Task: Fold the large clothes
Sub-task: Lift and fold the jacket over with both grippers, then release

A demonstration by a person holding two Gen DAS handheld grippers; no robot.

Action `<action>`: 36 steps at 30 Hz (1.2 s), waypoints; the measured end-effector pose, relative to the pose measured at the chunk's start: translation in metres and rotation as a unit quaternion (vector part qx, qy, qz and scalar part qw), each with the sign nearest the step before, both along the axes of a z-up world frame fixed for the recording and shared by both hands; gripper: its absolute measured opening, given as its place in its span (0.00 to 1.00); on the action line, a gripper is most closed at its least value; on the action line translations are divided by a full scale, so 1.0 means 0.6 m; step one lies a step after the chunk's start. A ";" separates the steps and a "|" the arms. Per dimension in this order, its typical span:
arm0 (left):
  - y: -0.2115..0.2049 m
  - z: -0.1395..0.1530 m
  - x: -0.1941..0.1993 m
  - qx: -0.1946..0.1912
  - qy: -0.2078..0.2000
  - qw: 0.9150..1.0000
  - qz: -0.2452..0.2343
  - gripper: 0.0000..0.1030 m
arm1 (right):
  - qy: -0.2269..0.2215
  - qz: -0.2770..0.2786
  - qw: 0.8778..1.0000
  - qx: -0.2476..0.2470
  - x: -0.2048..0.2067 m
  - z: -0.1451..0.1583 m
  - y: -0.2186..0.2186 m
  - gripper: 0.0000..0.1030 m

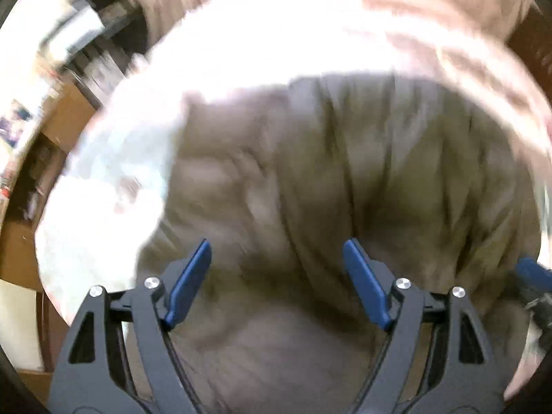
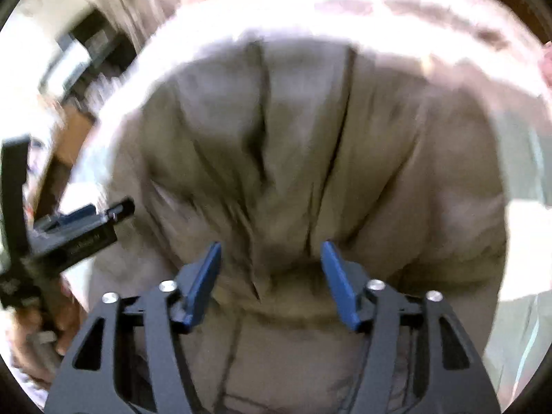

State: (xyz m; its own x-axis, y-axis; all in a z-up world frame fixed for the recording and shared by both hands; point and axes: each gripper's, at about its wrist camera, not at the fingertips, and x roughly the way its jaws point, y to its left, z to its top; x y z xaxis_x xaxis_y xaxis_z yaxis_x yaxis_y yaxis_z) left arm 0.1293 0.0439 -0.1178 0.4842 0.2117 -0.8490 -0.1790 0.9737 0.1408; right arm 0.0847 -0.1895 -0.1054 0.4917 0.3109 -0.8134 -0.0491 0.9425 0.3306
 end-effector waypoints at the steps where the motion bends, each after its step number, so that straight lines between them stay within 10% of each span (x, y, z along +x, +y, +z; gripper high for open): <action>1: 0.007 0.019 0.004 0.004 -0.028 0.999 0.016 0.79 | -0.022 -0.017 1.000 0.003 0.006 0.015 -0.006 0.62; 6: 0.007 0.005 0.057 -0.056 -0.031 0.997 0.035 0.55 | -0.081 -0.061 0.994 0.027 0.087 0.031 -0.007 0.62; 10: -0.018 -0.084 0.075 -0.083 0.061 0.994 0.035 0.40 | -0.052 -0.057 0.995 0.063 0.141 -0.003 0.008 0.62; 15: -0.019 -0.136 0.089 -0.020 0.112 0.993 0.028 0.55 | 0.019 -0.068 0.997 -0.013 0.185 -0.097 0.032 0.51; 20: 0.017 -0.153 0.092 -0.038 0.139 0.989 0.044 0.64 | 0.062 -0.113 0.991 0.036 0.188 -0.131 -0.033 0.40; 29: 0.014 -0.056 0.045 -0.097 0.077 0.992 -0.018 0.49 | 0.032 -0.062 0.997 0.022 0.086 -0.026 0.012 0.42; 36: -0.057 -0.098 0.046 -0.093 0.132 0.983 -0.087 0.49 | 0.147 -0.052 0.988 -0.006 0.052 -0.120 0.022 0.42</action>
